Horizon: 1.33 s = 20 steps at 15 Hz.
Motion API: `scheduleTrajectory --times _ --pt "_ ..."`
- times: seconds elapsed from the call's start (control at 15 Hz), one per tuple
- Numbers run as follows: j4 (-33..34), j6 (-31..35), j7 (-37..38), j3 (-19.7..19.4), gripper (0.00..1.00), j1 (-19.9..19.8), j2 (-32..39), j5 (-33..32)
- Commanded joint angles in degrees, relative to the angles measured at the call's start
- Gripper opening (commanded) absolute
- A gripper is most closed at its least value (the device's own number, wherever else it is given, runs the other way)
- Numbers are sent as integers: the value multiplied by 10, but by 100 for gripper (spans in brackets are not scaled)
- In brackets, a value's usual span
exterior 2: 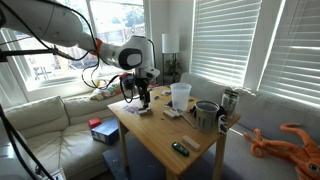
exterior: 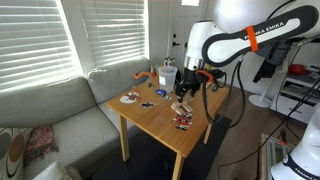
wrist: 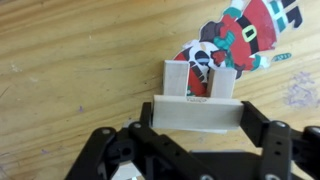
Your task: Stack the blocks
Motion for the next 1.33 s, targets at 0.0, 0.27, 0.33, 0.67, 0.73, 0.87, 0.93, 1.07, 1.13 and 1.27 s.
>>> scheduleTrajectory --times 0.0,0.27,0.33,0.67,0.73,0.87,0.93,1.07,1.13,1.27 --pt "15 -6 23 -3 61 -7 5 -13" --pt "24 0 16 -6 61 -10 14 -10" --pt "27 1 15 -7 61 -10 16 -11" --pt "47 -2 16 -6 61 -7 39 -9" --pt "51 -3 16 -7 61 -6 44 -9" --pt "57 -5 16 -7 61 -5 53 -8" --pt "60 -6 17 -8 61 -4 57 -7" --pt "65 -9 17 -8 61 -2 63 -2" --pt "67 -11 23 -7 61 -1 66 -4" --pt "69 -14 27 -7 61 1 68 -1"
